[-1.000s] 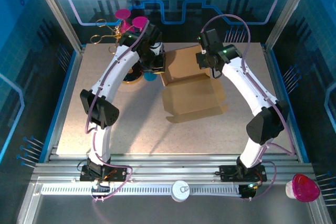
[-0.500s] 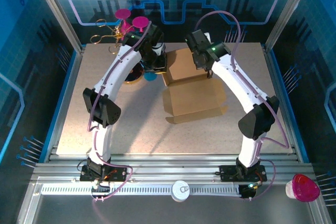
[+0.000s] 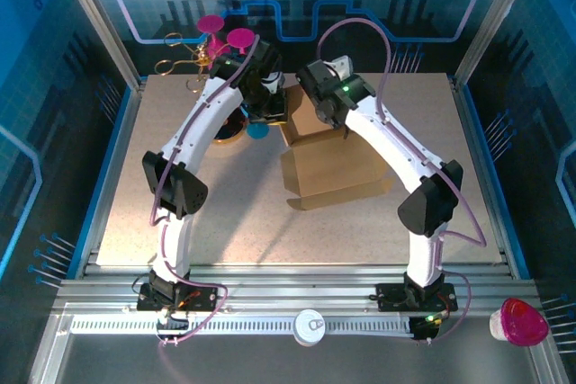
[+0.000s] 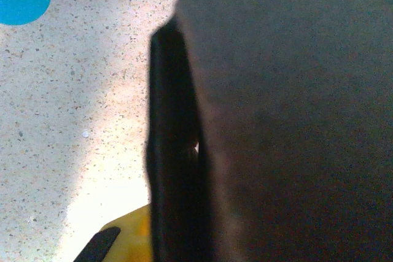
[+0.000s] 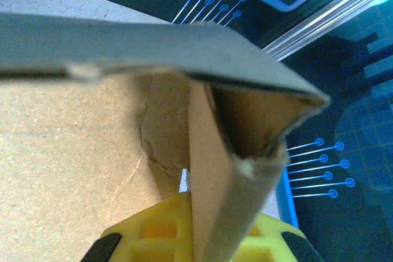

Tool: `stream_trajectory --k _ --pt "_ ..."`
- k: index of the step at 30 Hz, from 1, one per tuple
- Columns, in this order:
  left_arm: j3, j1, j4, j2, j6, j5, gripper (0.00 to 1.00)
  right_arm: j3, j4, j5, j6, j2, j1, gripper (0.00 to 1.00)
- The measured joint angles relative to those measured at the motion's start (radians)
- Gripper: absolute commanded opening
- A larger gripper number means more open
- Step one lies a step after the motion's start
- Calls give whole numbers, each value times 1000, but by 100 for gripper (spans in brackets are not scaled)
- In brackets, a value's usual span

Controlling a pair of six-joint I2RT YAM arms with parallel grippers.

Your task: Fold the paper box

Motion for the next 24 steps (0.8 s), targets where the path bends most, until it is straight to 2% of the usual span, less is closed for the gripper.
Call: stream_trajectory --k 6,17,24 --pt "0 0 -5 0 -12 -2 0 -6 12 -1 -10 0 6 0" --pt "0 3 -24 0 -25 -39 0 38 -24 -169 -7 -34 -3 0" --pt "-34 -27 3 -6 -30 -173 0 39 -82 -158 87 -34 30 0"
